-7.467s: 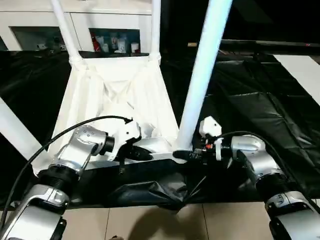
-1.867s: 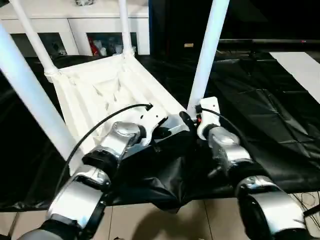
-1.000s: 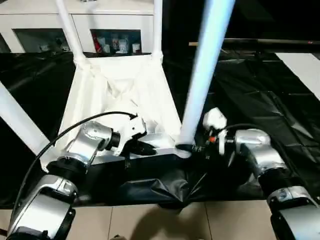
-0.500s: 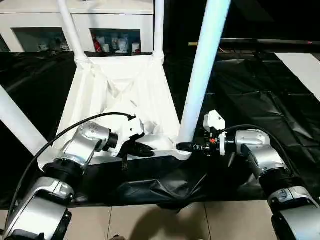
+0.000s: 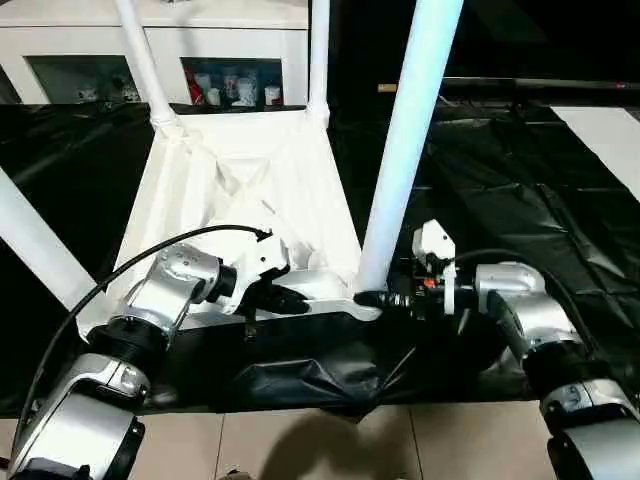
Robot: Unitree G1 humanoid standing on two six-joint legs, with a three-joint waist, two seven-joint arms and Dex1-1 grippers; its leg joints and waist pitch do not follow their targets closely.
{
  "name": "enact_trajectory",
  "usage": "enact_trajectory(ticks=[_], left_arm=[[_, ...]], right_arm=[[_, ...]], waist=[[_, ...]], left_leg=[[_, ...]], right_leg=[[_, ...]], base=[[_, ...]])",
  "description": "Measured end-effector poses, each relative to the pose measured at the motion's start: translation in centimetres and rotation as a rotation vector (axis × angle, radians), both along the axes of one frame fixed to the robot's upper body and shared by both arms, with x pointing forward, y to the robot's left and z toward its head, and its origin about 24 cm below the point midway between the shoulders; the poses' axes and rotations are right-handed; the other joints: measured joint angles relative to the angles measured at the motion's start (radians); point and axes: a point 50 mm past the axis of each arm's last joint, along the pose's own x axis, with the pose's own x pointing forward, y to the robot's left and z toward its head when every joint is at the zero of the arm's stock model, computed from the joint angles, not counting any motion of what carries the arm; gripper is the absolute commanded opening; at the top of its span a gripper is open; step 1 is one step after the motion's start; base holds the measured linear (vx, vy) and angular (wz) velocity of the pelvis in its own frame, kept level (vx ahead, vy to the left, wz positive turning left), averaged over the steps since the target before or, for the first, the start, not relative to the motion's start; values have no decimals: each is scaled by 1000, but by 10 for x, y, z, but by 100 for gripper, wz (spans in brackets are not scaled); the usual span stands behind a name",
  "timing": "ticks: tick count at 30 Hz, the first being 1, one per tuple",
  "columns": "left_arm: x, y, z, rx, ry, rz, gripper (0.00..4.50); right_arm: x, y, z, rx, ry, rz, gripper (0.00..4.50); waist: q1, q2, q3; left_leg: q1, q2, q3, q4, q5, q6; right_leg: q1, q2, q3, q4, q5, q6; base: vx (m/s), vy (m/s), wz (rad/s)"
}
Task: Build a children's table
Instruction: Rotate leg to tighten
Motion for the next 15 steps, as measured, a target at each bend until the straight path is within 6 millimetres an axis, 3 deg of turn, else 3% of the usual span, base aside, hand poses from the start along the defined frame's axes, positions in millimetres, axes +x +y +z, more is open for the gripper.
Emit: enact_trajectory(ticks=[15], left_arm=[[0, 1, 0, 2, 1, 2, 0]], right_arm=[[0, 3, -3, -71, -39, 13, 347]], waist=[[-1, -1, 0]], left_leg=[[1, 0, 0, 0, 0, 0]], right_leg=[[0, 0, 0, 1, 0, 0]], base=[[0, 0, 0]])
